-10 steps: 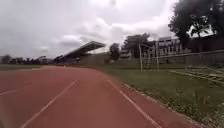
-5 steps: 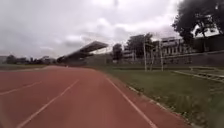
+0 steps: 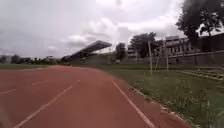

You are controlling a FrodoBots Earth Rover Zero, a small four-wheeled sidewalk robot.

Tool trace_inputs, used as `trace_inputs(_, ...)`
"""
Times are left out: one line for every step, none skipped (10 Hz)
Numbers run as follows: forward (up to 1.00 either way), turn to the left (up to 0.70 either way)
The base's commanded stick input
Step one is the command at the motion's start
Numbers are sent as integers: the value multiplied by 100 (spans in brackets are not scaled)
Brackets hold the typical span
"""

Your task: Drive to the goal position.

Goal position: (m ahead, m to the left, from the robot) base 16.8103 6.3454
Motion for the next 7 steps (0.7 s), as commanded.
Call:
trace_inputs(70, 0)
trace_inputs(70, 0)
trace_inputs(70, 0)
trace_inputs(70, 0)
trace_inputs(70, 0)
trace_inputs(70, 0)
trace_inputs(70, 0)
